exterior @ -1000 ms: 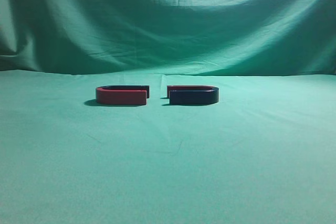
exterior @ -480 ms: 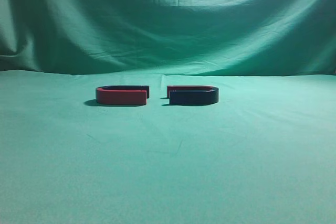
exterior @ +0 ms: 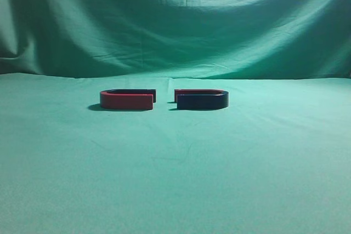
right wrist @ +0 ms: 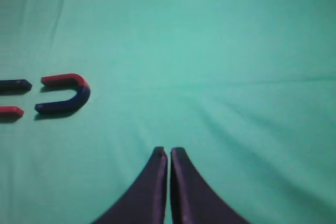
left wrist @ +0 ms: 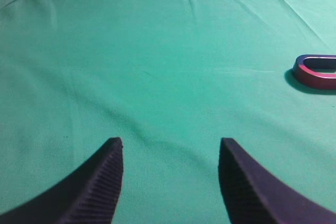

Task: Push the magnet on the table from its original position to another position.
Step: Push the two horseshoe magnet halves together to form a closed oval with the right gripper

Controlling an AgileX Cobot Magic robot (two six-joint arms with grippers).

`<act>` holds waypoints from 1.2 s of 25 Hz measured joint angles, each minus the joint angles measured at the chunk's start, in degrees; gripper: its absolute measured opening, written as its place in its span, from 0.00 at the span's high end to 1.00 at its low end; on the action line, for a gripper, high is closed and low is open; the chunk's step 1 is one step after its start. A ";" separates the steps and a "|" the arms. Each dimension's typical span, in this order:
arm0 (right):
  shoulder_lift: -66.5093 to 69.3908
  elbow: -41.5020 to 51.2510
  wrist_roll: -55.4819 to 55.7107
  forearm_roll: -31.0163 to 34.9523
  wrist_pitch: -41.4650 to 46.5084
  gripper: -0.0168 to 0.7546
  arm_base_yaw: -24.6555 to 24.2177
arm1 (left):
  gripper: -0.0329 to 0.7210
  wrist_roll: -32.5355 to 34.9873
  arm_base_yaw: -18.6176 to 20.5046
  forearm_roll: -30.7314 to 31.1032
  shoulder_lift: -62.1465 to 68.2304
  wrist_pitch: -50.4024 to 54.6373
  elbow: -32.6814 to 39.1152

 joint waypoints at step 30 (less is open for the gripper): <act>40.73 -24.76 9.39 -6.96 10.63 0.98 22.07 | 0.46 0.00 0.00 0.00 0.00 0.00 0.00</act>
